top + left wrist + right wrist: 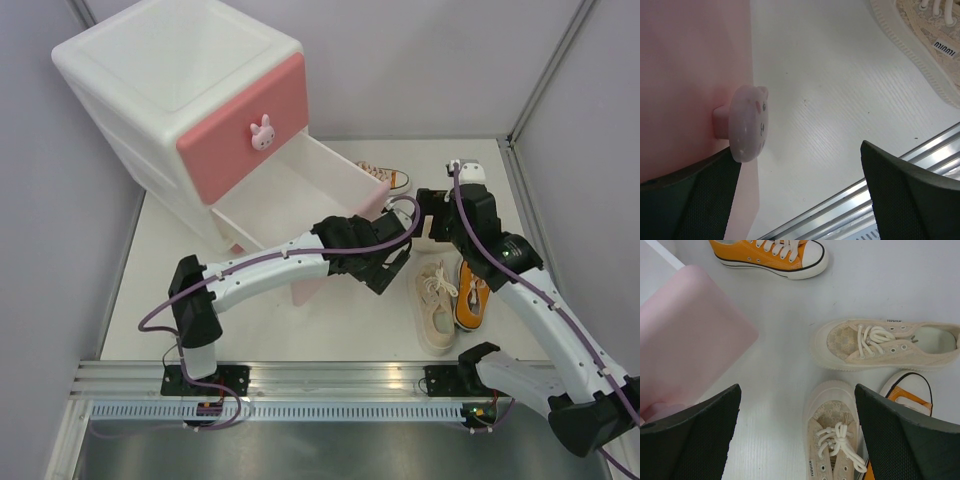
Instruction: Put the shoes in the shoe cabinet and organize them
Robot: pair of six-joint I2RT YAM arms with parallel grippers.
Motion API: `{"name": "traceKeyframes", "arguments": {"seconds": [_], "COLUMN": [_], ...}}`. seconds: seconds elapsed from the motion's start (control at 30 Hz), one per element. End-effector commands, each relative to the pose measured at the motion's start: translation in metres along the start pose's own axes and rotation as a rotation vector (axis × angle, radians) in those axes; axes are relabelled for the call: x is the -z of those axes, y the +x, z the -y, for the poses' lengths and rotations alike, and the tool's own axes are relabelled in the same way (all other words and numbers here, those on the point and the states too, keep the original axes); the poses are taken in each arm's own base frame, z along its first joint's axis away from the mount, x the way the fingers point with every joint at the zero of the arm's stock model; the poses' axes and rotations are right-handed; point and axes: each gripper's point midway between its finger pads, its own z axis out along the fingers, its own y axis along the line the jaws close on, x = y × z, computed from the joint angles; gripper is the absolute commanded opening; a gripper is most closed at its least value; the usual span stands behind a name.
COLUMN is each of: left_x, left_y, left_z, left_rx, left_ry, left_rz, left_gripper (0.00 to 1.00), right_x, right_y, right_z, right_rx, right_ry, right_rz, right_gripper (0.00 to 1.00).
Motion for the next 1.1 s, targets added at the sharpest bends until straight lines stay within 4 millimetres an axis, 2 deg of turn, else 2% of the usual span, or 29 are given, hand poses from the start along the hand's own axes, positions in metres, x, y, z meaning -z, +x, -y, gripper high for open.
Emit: {"name": "traceKeyframes", "arguments": {"seconds": [0.0, 0.13, 0.27, 0.63, 0.77, 1.07], "left_x": [0.011, 0.005, 0.004, 0.019, 0.034, 0.076], "left_y": [-0.040, -0.037, -0.042, -0.055, -0.067, -0.100], "left_z": [0.022, 0.022, 0.008, 0.016, 0.022, 0.021], "left_rx": [0.068, 0.129, 0.123, 0.092, 0.091, 0.048], "left_ry": [0.044, 0.010, -0.111, -0.129, -0.093, -0.020], "left_rz": [0.137, 0.128, 0.167, 0.229, 0.268, 0.389], "left_gripper": [1.00, 1.00, 1.00, 1.00, 1.00, 1.00], "right_x": [0.005, 0.004, 0.005, 0.002, 0.002, 0.012], "right_y": [-0.005, -0.006, -0.003, 0.005, 0.002, -0.003], "right_z": [0.009, 0.011, 0.014, 0.029, 0.032, 0.054], "right_rx": [-0.021, -0.031, -0.042, -0.053, -0.057, -0.092], "right_ry": [0.046, 0.059, 0.076, 0.156, 0.176, 0.301], "right_rz": [0.032, 0.036, 0.028, 0.022, 0.030, 0.040], "right_gripper": [0.98, 0.98, 0.98, 0.98, 0.98, 0.98]}}
